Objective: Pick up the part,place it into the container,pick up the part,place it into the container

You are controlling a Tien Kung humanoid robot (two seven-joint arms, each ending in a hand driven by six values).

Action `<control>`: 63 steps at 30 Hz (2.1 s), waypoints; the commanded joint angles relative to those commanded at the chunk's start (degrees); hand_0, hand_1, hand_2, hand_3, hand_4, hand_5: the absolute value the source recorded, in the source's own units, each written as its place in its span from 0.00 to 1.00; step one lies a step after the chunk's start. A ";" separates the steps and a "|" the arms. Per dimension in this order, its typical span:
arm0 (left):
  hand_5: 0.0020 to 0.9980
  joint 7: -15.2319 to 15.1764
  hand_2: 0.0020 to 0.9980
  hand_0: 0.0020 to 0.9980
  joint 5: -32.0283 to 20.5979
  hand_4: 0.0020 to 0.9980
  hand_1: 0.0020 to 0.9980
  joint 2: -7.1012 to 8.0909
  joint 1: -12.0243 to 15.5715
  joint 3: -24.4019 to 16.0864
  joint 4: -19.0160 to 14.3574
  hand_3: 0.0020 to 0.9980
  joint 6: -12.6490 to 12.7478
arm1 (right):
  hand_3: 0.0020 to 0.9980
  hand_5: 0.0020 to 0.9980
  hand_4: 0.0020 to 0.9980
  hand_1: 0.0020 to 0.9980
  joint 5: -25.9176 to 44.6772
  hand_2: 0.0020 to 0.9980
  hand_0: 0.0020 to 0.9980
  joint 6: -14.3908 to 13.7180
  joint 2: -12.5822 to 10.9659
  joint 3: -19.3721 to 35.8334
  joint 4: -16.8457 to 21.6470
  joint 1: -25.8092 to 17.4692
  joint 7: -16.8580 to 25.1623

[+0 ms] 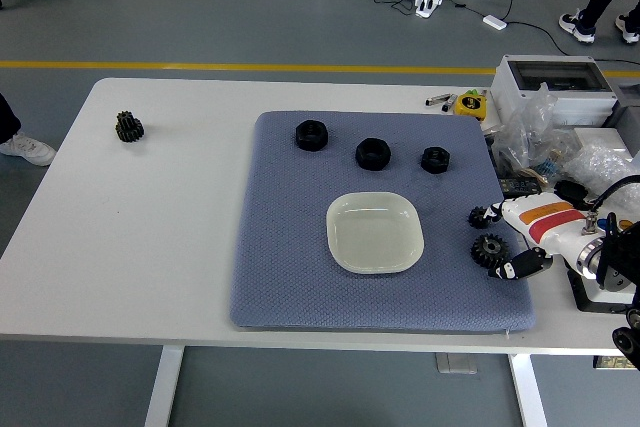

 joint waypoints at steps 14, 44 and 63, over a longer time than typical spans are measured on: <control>0.49 0.08 0.64 0.67 -0.43 0.60 0.70 -0.05 0.24 0.68 0.00 0.56 0.00 | 0.64 0.40 1.00 0.65 2.14 0.69 0.61 -1.12 1.19 -2.96 -3.15 1.69 0.37; 0.49 -0.04 0.64 0.67 -1.25 0.60 0.70 0.07 0.26 2.17 0.00 0.56 0.00 | 0.51 0.15 0.59 0.46 3.95 0.52 0.34 0.79 -0.68 -5.61 -5.84 5.20 2.43; 0.49 -0.08 0.64 0.67 -1.51 0.59 0.70 0.16 0.03 2.67 0.00 0.56 -0.12 | 0.49 0.06 0.57 0.41 5.57 0.47 0.27 -0.35 -0.89 -5.76 -4.80 5.19 3.66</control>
